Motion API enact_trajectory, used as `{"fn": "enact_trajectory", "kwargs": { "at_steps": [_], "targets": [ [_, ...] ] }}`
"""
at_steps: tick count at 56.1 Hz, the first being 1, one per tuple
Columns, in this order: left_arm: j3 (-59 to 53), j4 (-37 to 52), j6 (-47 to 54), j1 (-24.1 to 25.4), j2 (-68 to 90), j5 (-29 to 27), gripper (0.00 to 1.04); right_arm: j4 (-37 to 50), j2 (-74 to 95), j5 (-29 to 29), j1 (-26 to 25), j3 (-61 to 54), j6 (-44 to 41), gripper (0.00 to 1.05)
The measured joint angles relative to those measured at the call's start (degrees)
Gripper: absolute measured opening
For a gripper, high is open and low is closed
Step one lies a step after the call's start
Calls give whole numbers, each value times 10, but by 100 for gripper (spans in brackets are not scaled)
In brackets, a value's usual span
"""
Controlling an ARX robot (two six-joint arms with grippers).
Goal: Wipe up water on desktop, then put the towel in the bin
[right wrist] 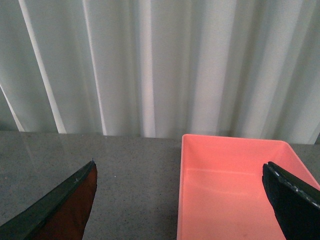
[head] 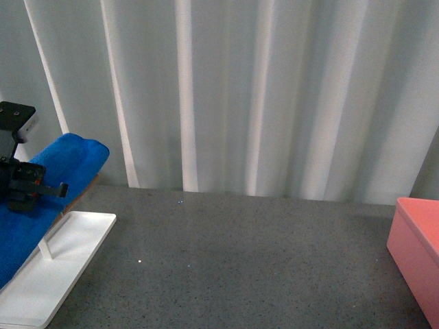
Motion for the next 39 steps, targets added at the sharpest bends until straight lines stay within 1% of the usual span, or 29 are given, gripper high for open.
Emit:
{"fn": "enact_trajectory", "kwargs": {
  "at_steps": [4, 7, 16, 25, 31, 34, 39],
  "targets": [
    [-4, -3, -4, 0, -9, 10, 9, 0, 0, 0, 0, 0, 0, 98],
    [-8, -6, -13, 0, -18, 19, 6, 0, 0, 0, 0, 0, 0, 98],
    [-20, -8, -37, 0, -55, 51, 6, 0, 0, 0, 0, 0, 0, 98],
    [-47, -6, -93, -18, -124, 119, 6, 0, 0, 0, 0, 0, 0, 98],
    [-80, 18, -137, -45, -165, 174, 6, 0, 0, 0, 0, 0, 0, 98],
    [-106, 47, -166, -66, -188, 208, 6, 0, 0, 0, 0, 0, 0, 98],
    [-140, 92, -210, -100, -217, 249, 6, 0, 0, 0, 0, 0, 0, 98]
  ]
}}
